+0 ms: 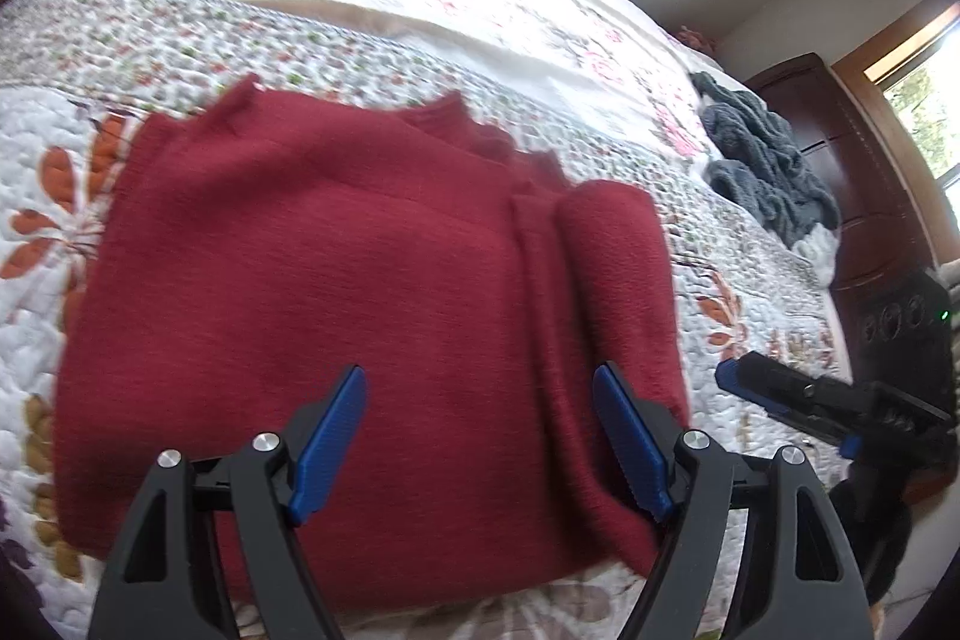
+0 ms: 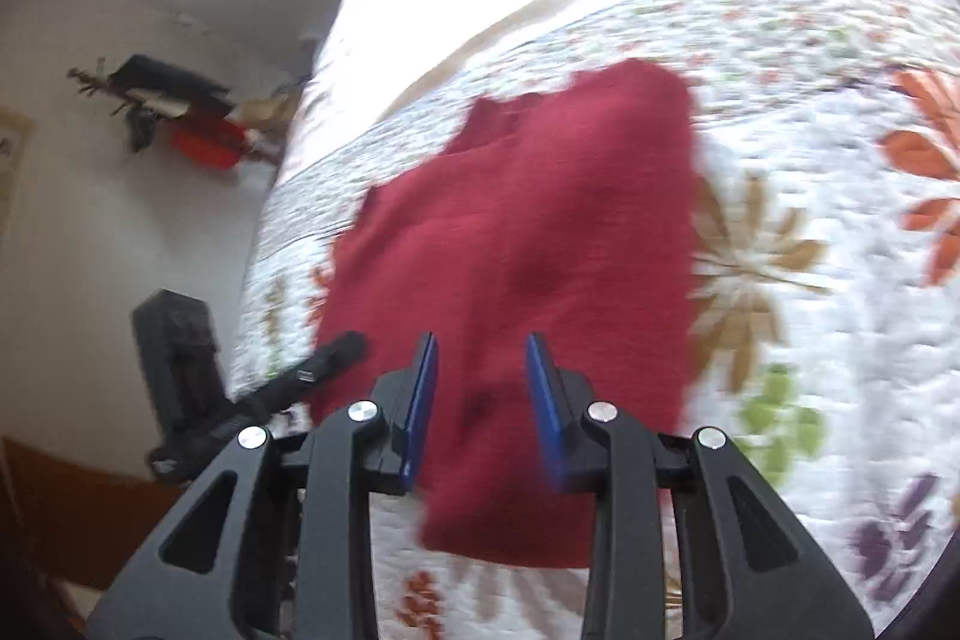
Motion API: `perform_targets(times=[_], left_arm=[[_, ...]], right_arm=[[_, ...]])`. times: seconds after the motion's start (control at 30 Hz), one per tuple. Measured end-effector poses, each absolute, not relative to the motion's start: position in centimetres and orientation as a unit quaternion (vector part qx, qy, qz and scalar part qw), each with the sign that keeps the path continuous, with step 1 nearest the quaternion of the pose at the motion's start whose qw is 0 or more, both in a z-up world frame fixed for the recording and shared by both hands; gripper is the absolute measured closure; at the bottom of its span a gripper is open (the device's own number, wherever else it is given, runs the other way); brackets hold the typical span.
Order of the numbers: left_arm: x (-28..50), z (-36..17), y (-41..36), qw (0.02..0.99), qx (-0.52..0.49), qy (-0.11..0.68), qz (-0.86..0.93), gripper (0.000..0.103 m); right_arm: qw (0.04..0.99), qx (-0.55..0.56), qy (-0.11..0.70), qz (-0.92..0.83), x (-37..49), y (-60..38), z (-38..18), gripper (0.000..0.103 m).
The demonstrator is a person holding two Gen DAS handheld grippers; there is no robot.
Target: Fold small clothes
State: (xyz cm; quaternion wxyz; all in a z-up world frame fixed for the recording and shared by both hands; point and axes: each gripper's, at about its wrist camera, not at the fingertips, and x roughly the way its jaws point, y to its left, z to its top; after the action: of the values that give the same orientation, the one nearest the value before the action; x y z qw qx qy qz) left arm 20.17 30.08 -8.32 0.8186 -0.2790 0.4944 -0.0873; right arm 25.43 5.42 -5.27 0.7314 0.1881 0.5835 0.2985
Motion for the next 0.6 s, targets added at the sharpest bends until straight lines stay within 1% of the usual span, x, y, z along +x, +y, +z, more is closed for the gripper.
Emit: perform_targets(times=[0.13, 0.27, 0.37, 0.4, 0.43, 0.5, 0.6], left_arm=[[22.1, -10.0, 29.0, 0.792, -0.326, 0.505, -0.108, 0.025], [23.7, -11.9, 28.4, 0.765, -0.375, 0.509, -0.124, 0.025], [24.4, -12.7, 27.9, 0.753, -0.393, 0.511, -0.132, 0.025], [24.6, -12.9, 27.7, 0.75, -0.396, 0.512, -0.136, 0.025], [24.9, -13.2, 27.4, 0.746, -0.4, 0.513, -0.144, 0.025], [25.3, -13.4, 26.9, 0.736, -0.408, 0.516, -0.162, 0.025], [25.7, -13.4, 25.7, 0.734, -0.401, 0.518, -0.179, 0.025]], right_arm=[[0.728, 0.2, 0.601, 0.262, 24.9, 2.2, -7.9, 0.072], [0.719, 0.197, 0.614, 0.258, 24.1, 2.5, -10.3, 0.072], [0.722, 0.196, 0.61, 0.26, 23.8, 3.3, -10.6, 0.063], [0.725, 0.191, 0.608, 0.26, 23.7, 3.7, -10.5, 0.058], [0.728, 0.182, 0.608, 0.26, 23.6, 4.1, -10.5, 0.055], [0.737, 0.153, 0.606, 0.258, 23.4, 5.0, -10.2, 0.054], [0.741, 0.14, 0.604, 0.257, 23.1, 5.5, -10.5, 0.053]])
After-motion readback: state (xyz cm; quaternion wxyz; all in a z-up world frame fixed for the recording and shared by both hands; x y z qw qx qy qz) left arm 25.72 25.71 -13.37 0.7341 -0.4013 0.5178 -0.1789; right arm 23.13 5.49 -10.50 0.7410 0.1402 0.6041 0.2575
